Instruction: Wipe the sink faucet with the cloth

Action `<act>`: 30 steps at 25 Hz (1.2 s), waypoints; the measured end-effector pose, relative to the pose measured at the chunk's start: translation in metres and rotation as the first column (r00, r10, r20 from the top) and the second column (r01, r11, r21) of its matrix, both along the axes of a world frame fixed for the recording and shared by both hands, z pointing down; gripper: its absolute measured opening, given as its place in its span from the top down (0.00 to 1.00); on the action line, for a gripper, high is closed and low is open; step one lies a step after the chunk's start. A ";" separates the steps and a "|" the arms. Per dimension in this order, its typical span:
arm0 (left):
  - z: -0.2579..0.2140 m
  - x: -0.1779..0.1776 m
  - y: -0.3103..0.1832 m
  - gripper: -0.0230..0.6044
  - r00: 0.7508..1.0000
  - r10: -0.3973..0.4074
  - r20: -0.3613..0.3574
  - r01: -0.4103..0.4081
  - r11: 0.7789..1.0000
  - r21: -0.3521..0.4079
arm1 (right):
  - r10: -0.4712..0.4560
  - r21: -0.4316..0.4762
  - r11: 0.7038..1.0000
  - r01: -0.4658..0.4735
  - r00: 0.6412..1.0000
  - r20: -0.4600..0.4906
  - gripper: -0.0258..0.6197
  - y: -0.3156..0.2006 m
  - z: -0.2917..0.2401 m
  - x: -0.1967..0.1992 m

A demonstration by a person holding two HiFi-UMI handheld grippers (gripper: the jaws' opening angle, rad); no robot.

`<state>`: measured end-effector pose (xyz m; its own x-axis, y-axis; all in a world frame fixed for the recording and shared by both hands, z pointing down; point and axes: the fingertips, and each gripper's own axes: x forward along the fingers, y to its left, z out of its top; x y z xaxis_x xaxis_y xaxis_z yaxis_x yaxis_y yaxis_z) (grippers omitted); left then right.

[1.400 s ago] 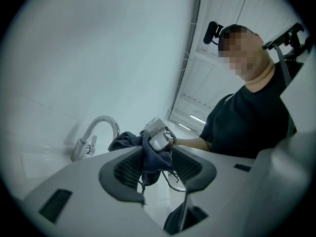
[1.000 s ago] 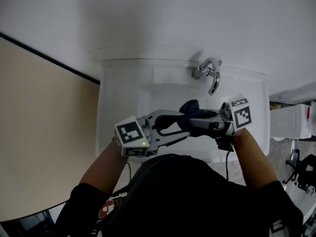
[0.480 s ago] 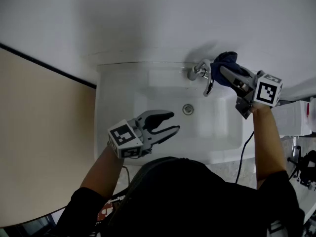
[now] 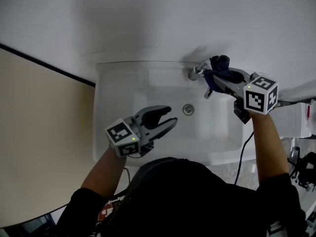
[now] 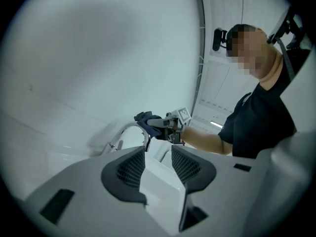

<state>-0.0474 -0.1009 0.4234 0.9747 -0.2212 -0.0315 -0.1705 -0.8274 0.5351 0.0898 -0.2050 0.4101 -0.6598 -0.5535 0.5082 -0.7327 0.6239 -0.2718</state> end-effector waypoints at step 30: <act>0.057 0.015 -0.031 0.97 0.987 -0.088 0.136 0.091 0.996 -0.015 | -0.012 0.104 0.994 0.024 0.994 -0.113 0.78 -0.005 -0.033 0.007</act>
